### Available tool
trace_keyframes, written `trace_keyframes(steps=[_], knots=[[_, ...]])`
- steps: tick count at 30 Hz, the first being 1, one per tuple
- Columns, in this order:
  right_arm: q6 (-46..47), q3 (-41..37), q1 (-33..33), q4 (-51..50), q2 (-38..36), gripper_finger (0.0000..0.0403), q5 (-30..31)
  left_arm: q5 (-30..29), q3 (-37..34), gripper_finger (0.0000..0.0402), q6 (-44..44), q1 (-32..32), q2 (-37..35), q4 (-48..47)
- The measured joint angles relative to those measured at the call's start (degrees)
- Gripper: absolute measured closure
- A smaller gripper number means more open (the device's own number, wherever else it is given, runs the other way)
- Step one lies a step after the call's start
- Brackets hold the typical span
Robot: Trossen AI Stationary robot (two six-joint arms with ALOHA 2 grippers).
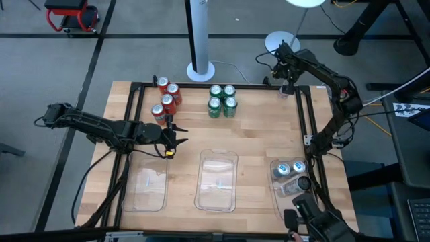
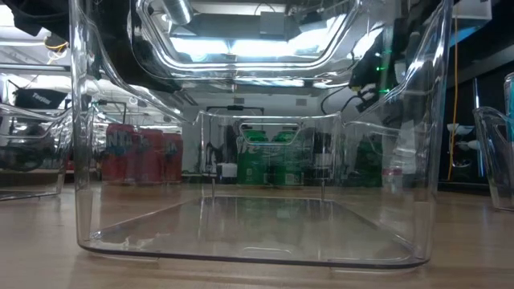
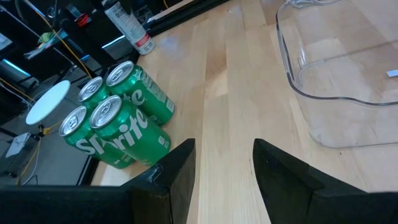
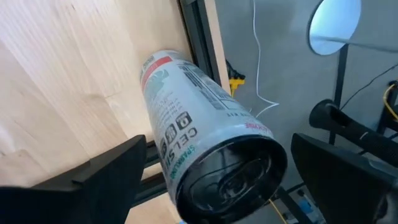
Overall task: Sort soda cans
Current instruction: Put the white and pink soda can into the right transparent bin
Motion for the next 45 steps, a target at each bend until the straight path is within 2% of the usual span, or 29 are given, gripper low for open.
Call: trace_keyframes(steps=[16,21,27,38,45], knots=[[-0.63,0.02,-0.33,-0.45,5.97,0.0010,-0.70,0.00,0.00,0.0249,-0.22,0.00,0.00,0.00],[-0.74,0.02,-0.31,-0.45,7.27,0.0057,-0.72,0.00,0.00,0.0249,-0.22,0.00,0.00,0.00],[-2.02,0.11,-0.24,-1.29,7.39,0.0152,-0.76,0.00,0.00,0.0249,-0.03,0.00,0.00,0.02],[-4.99,0.70,1.51,-3.73,6.41,0.0155,-1.15,0.00,0.00,0.0249,0.11,0.00,0.02,0.02],[-5.12,3.70,6.12,-8.00,3.60,0.0155,-0.81,0.00,0.00,0.0249,0.24,0.00,0.00,0.03]])
